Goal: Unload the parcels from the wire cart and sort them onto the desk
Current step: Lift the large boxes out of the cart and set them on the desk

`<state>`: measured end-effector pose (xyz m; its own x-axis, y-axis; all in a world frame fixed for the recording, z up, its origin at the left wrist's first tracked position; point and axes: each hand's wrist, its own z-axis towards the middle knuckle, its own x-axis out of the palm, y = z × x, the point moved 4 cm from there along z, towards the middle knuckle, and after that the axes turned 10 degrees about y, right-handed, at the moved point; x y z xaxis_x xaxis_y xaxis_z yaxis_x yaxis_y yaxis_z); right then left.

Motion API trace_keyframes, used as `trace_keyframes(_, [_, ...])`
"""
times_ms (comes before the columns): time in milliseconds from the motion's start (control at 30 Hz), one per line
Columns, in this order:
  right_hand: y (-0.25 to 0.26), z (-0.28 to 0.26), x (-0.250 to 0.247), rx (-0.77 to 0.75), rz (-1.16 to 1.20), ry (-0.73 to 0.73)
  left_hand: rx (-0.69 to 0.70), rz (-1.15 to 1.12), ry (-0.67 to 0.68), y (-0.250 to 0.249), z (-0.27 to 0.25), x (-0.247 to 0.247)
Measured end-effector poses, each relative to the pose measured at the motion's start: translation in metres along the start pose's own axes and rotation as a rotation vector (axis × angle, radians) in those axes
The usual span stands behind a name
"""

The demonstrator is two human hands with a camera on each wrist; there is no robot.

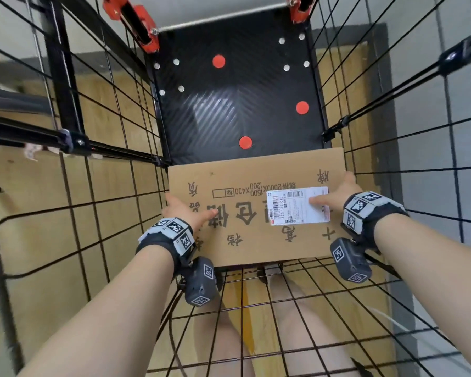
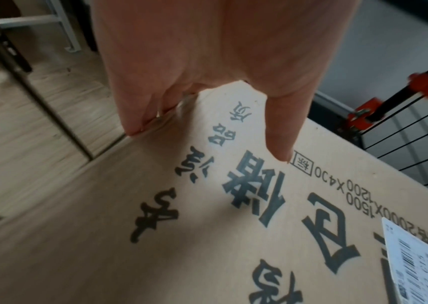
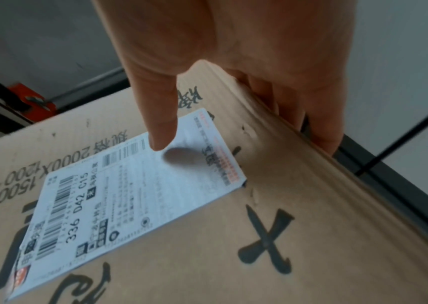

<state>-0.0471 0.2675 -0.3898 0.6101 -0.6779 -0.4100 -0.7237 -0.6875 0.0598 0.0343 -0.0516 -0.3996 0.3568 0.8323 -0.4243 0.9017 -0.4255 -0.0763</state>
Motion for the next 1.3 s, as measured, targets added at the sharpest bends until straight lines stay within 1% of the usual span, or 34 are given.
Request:
trace_keyframes(200, [0.023, -0.068, -0.018, -0.078, 0.045, -0.015, 0.041, 0.013, -0.039, -0.016, -0.056, -0.046])
trace_keyframes(433, [0.041, -0.165, -0.056, -0.140, 0.097, -0.123, 0.155, 0.064, -0.058, -0.032, -0.134, -0.094])
trace_keyframes(600, [0.049, -0.234, -0.082, -0.219, 0.068, -0.194, 0.243, 0.100, -0.077, -0.041, -0.186, -0.133])
trace_keyframes(700, [0.052, -0.279, -0.099, -0.280, 0.112, -0.242, 0.304, 0.118, -0.092, -0.047, -0.218, -0.153])
trace_keyframes(900, [0.056, -0.353, -0.123, -0.408, 0.182, -0.267, 0.402, 0.007, -0.182, -0.047, -0.288, -0.192])
trace_keyframes(1067, [0.055, -0.409, -0.140, -0.526, 0.159, -0.283, 0.453, -0.068, -0.273, -0.035, -0.347, -0.213])
trace_keyframes(1300, [0.033, -0.487, -0.165, -0.699, 0.146, -0.321, 0.530, -0.067, -0.422, -0.022, -0.434, -0.234])
